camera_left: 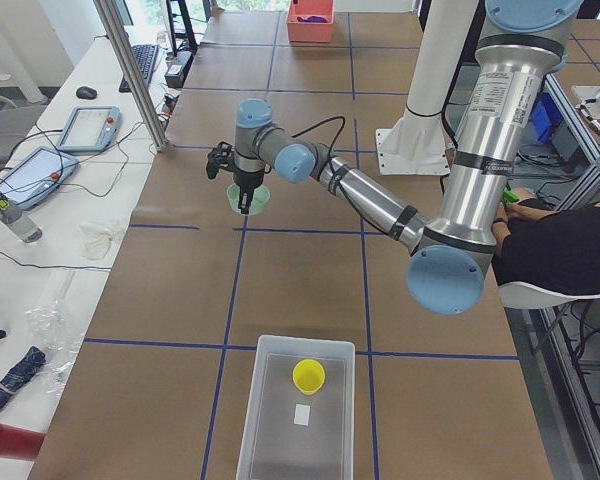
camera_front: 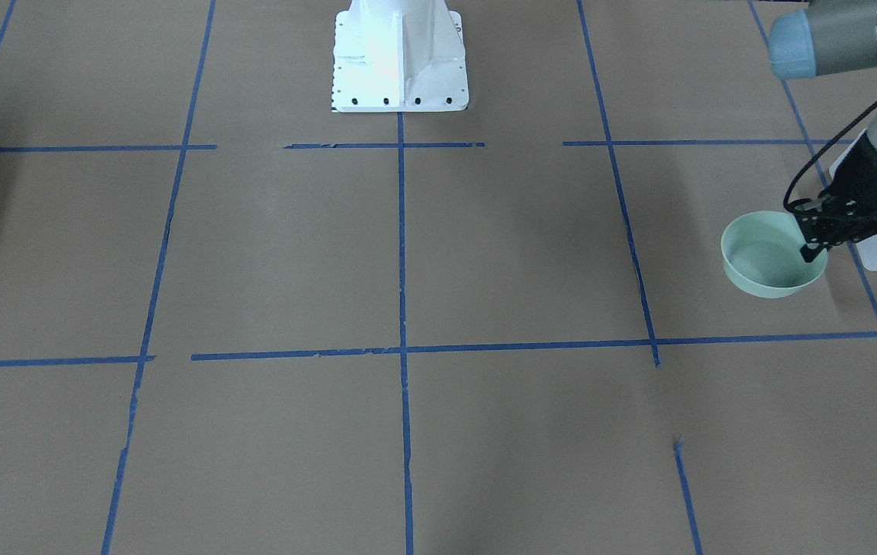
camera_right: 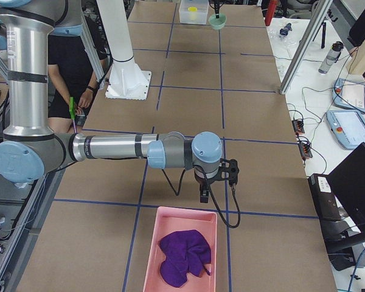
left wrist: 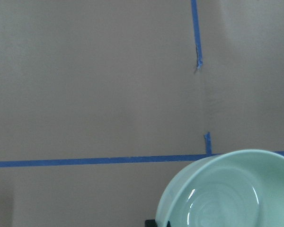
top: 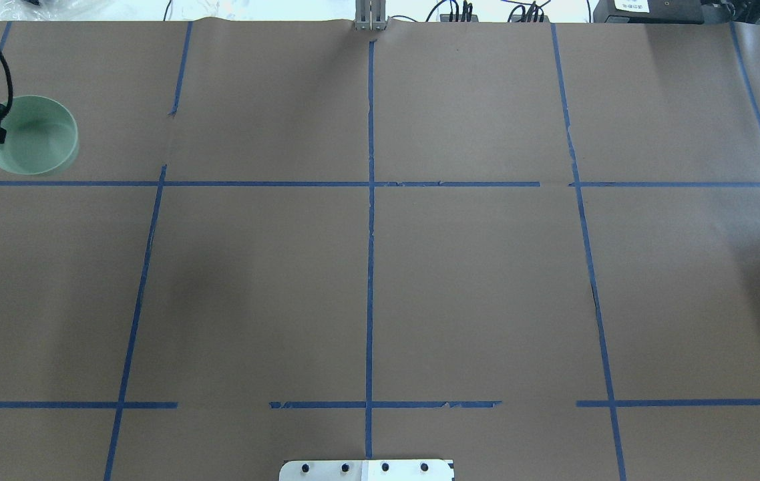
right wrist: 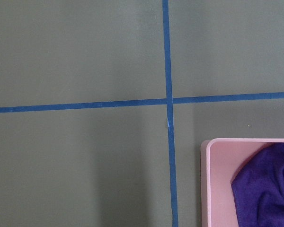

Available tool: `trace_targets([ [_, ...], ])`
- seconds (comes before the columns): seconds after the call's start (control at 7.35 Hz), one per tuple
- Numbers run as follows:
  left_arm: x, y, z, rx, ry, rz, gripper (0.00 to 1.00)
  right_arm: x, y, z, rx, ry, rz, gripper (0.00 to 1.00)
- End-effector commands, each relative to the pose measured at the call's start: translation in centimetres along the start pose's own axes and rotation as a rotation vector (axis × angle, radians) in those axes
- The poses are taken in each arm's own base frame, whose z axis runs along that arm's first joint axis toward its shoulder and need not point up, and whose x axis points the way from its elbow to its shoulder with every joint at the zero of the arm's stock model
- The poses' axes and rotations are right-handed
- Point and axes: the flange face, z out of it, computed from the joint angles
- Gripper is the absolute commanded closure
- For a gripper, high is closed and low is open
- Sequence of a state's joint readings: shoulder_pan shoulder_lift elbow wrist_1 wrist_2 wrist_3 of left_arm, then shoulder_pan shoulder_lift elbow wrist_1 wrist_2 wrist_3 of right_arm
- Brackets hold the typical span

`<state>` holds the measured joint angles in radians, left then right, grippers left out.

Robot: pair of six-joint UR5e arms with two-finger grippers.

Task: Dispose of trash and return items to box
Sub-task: 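Lift the bowl with the left gripper and carry it off the table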

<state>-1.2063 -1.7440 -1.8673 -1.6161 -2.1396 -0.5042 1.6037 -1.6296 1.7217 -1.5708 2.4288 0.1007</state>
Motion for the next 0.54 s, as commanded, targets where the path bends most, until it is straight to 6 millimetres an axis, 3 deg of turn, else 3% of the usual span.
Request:
trace_targets([
  [0.0, -11.0, 0.6, -0.5, -0.016, -0.06, 0.074, 1.0, -0.2, -0.1, -0.5, 0.011, -0.002, -0.005, 0.0],
  [0.27, -18.3, 3.3, 0.0, -0.053, -0.105, 0.119, 1.0, -0.3, -0.1, -0.6, 0.015, -0.002, -0.009, 0.0],
  [0.41, -23.9, 4.8, -0.3, -0.07, -0.128, 0.157, 1.0, -0.4, -0.1, -0.6, 0.017, -0.002, -0.009, 0.0],
])
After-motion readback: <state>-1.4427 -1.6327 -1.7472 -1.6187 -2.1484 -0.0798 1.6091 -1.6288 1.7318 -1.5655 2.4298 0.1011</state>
